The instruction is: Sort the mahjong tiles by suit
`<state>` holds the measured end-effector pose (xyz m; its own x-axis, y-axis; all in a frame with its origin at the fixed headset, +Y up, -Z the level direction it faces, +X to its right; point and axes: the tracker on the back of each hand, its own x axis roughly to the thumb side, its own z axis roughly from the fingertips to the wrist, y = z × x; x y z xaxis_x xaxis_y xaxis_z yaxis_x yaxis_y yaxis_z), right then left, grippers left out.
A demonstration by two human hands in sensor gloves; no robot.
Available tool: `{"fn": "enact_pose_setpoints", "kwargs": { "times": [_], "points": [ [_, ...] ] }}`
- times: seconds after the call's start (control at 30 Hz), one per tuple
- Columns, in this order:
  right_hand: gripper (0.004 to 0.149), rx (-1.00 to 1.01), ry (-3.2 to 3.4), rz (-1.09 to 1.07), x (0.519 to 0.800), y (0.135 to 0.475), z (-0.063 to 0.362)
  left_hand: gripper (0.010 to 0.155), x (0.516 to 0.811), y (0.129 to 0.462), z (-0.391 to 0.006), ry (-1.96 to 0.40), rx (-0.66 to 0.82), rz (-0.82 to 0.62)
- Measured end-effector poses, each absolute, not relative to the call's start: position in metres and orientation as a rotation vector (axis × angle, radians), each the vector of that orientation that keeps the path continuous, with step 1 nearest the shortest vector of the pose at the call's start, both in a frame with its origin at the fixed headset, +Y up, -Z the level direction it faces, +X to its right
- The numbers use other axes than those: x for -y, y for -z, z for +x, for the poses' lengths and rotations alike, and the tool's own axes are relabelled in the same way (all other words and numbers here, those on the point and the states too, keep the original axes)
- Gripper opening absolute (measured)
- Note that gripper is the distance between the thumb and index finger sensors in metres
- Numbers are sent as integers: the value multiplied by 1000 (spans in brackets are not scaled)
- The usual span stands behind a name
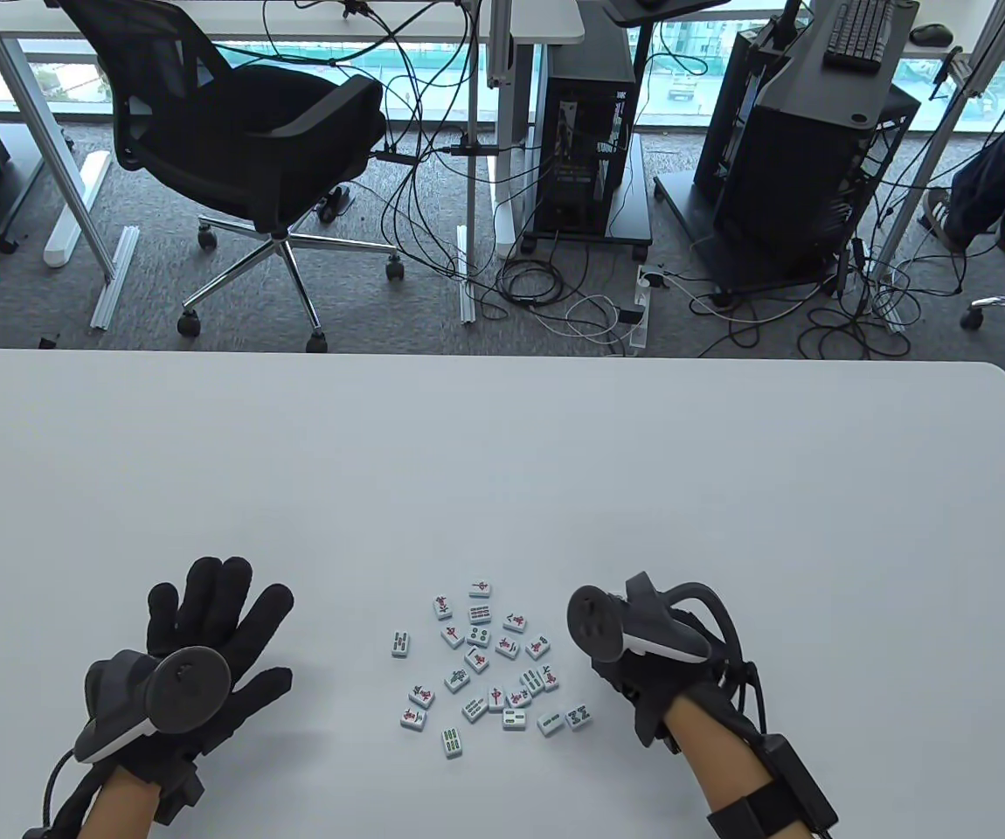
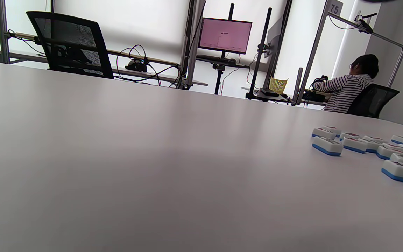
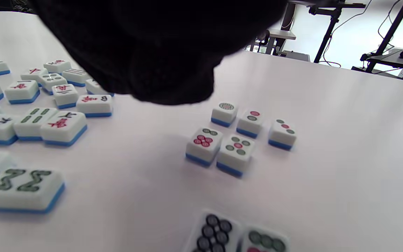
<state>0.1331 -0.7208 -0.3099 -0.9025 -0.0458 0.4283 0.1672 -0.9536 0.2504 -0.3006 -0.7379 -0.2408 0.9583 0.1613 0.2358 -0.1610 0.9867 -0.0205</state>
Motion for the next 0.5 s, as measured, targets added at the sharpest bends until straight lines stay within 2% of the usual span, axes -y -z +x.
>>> {"fn": "enact_pose_setpoints", "kwargs": {
  "times": [0.1,0.27,0.5],
  "points": [
    [58,433,2913,-657,731,294,148,80,738,240,-300,-154,238,-4],
    [58,315,2851,-719,746,273,154,80,739,240,-298,-138,239,-10],
    [58,238,2764,-744,758,265,152,80,738,239,-296,-133,243,-12]
  ]
}}
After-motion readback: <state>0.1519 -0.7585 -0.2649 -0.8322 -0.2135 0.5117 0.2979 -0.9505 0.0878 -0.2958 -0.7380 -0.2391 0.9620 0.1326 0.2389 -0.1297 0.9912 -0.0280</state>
